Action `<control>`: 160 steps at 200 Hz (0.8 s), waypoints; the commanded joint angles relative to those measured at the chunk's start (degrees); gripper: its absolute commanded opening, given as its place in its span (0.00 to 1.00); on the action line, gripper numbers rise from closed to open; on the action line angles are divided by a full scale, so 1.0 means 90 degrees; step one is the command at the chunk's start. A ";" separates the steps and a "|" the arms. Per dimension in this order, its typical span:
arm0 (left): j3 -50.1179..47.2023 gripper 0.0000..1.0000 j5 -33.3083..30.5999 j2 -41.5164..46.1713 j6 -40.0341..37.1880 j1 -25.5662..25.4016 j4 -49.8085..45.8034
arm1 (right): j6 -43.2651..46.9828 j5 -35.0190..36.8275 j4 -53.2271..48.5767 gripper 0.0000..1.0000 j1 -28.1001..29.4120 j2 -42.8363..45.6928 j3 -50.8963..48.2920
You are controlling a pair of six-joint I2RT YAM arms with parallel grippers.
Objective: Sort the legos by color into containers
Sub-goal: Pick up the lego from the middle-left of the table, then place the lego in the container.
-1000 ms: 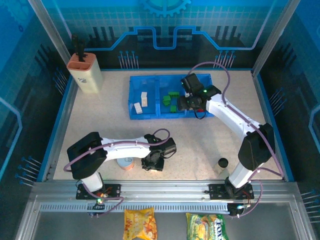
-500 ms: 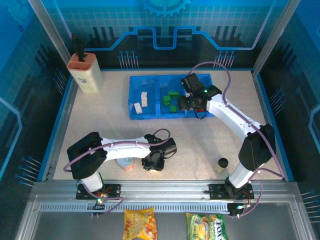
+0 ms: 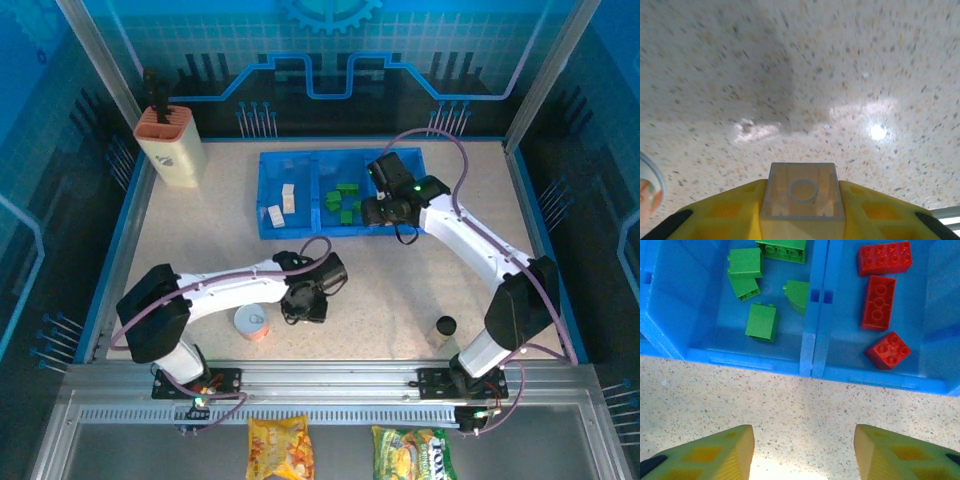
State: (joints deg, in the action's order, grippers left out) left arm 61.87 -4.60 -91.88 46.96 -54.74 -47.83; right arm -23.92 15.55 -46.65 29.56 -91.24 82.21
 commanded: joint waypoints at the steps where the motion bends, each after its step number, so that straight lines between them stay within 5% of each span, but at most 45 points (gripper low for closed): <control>1: 0.0248 0.37 -0.0143 0.0247 -0.0522 0.0406 -0.0281 | 0.0020 0.0177 -0.0168 0.56 -0.0052 0.0278 -0.0113; 160: 0.3164 0.36 0.0060 -0.1282 -0.2660 0.3260 -0.0447 | -0.0097 0.0459 -0.0621 0.56 -0.0062 0.1035 -0.0495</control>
State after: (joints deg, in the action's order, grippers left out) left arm 85.52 -5.08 -100.42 26.76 -27.49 -50.76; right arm -24.14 18.37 -50.22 29.56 -83.59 78.85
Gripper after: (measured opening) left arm 0.368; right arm 0.564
